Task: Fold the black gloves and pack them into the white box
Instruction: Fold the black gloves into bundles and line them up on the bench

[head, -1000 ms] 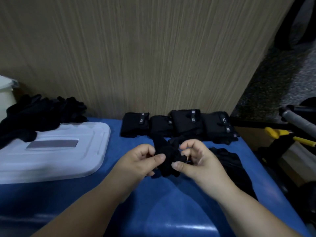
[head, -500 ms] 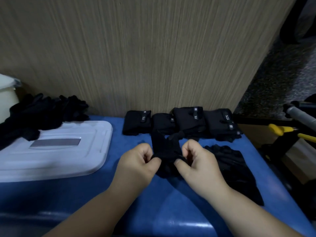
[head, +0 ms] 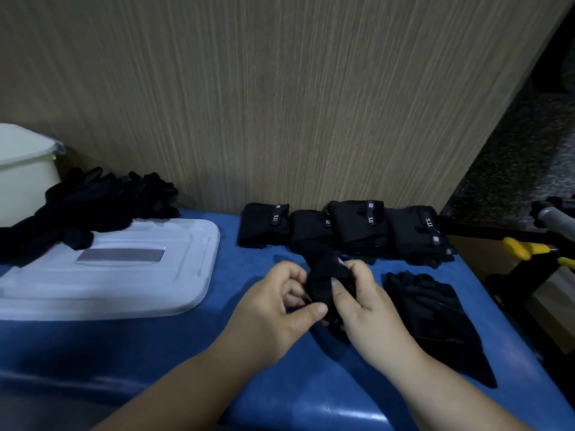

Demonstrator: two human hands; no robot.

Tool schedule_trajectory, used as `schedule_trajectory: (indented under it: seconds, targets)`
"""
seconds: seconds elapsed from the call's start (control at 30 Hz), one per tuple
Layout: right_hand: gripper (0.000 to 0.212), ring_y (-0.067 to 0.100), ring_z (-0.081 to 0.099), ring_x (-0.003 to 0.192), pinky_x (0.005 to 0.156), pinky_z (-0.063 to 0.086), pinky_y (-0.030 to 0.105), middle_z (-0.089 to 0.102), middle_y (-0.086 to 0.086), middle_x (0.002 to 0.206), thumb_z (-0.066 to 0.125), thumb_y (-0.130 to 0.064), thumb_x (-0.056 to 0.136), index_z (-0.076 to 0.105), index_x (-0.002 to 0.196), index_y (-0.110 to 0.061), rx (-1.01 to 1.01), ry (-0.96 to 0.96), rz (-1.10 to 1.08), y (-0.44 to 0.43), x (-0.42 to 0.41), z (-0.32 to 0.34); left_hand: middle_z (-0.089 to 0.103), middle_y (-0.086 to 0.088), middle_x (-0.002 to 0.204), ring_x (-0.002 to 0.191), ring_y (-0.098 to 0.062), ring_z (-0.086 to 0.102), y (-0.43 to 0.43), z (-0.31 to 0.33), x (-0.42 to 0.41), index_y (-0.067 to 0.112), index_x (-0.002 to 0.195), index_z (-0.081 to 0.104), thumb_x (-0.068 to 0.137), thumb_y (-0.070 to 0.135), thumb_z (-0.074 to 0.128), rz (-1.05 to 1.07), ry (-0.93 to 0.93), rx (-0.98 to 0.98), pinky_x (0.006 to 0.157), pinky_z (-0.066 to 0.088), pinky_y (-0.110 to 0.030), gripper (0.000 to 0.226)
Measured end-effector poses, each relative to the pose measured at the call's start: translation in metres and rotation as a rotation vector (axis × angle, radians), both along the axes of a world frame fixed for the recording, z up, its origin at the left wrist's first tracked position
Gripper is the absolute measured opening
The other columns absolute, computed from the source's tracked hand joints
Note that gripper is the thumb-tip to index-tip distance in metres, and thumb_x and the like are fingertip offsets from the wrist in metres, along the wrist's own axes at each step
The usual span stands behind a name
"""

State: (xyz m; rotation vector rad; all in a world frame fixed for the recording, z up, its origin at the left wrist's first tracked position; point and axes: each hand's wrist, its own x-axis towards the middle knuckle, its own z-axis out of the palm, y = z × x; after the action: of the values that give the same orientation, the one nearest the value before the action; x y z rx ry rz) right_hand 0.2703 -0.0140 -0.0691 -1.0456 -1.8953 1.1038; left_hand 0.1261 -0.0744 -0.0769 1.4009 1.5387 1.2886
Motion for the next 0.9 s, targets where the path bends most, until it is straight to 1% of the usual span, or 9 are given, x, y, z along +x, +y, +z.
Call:
schedule_trajectory:
  seconds: [0.13,0.23,0.3,0.4,0.47,0.53,0.67,0.73,0.9]
  targets:
    - [0.005,0.005,0.055,0.078,0.071,0.043,0.021,0.061,-0.01,0.081,0.053,-0.028,0.092,0.055,0.088,-0.027,-0.043,-0.025,0.082,-0.002,-0.002,-0.001,0.055,0.009,0.064,0.06,-0.004,0.049,0.003,-0.002,-0.009,0.03,0.069,0.053,0.078,0.015,0.074,0.089,0.049,0.031,0.06,0.045,-0.016,0.027]
    - [0.022,0.014,0.058,0.082,0.074,0.047,0.03,0.061,-0.003,0.092,0.062,-0.04,0.069,0.058,0.087,-0.028,0.04,-0.059,0.075,0.0,-0.002,-0.002,0.049,0.013,0.06,0.058,-0.003,0.044,0.002,-0.002,-0.015,0.031,0.067,0.05,0.081,0.012,0.069,0.083,0.092,0.052,0.058,0.042,-0.019,0.03]
    - [0.024,0.019,0.06,0.076,0.07,0.05,0.036,0.063,0.002,0.086,0.07,-0.03,0.066,0.059,0.087,-0.024,0.059,-0.012,0.088,-0.001,-0.003,-0.001,0.048,0.012,0.06,0.057,-0.005,0.044,0.0,-0.001,-0.017,0.028,0.071,0.048,0.083,0.012,0.065,0.039,0.12,0.04,0.058,0.042,-0.023,0.027]
    - [0.025,0.012,0.051,0.064,0.062,0.045,0.03,0.059,0.009,0.075,0.077,-0.012,0.071,0.055,0.08,-0.019,0.062,0.03,0.105,-0.002,-0.004,-0.002,0.046,0.007,0.059,0.057,-0.006,0.043,-0.003,0.002,-0.017,0.025,0.076,0.048,0.086,0.009,0.06,-0.018,0.127,0.042,0.056,0.041,-0.026,0.022]
    - [0.026,0.005,0.047,0.059,0.057,0.041,0.022,0.054,-0.002,0.063,0.078,-0.009,0.072,0.053,0.075,-0.016,0.063,0.055,0.092,-0.002,-0.006,-0.003,0.053,-0.003,0.066,0.061,-0.01,0.049,-0.005,0.004,-0.016,0.026,0.081,0.054,0.087,0.007,0.059,-0.038,0.092,0.047,0.061,0.047,-0.031,0.021]
    - [0.03,0.004,0.044,0.056,0.054,0.039,0.02,0.048,-0.009,0.057,0.078,-0.005,0.073,0.048,0.07,-0.011,0.023,0.108,0.047,-0.001,-0.007,-0.003,0.06,-0.002,0.076,0.068,-0.011,0.055,-0.006,0.007,-0.016,0.029,0.088,0.061,0.087,0.005,0.062,-0.056,-0.011,0.04,0.068,0.051,-0.029,0.023]
    - [0.027,0.015,0.047,0.059,0.057,0.041,0.032,0.05,0.001,0.062,0.076,-0.009,0.074,0.05,0.075,-0.003,-0.035,0.201,-0.025,0.005,-0.006,-0.002,0.061,0.006,0.09,0.079,-0.01,0.06,-0.007,0.006,-0.017,0.037,0.103,0.063,0.075,0.008,0.071,-0.114,-0.166,0.008,0.08,0.053,-0.023,0.04]
    - [0.021,0.019,0.049,0.061,0.057,0.045,0.035,0.053,0.005,0.065,0.073,0.0,0.078,0.052,0.081,0.002,-0.067,0.207,-0.023,0.005,-0.006,-0.003,0.06,0.007,0.087,0.076,-0.008,0.058,-0.006,0.005,-0.016,0.038,0.1,0.064,0.072,0.015,0.075,-0.09,-0.175,0.006,0.077,0.052,-0.022,0.038]
    - [0.024,0.019,0.047,0.062,0.056,0.048,0.034,0.048,0.01,0.067,0.07,0.004,0.078,0.047,0.077,0.001,-0.043,0.176,-0.019,0.001,-0.005,-0.005,0.057,0.007,0.072,0.067,-0.012,0.055,-0.003,0.007,-0.014,0.025,0.098,0.059,0.078,0.0,0.072,-0.038,-0.179,-0.003,0.068,0.049,-0.024,0.034]
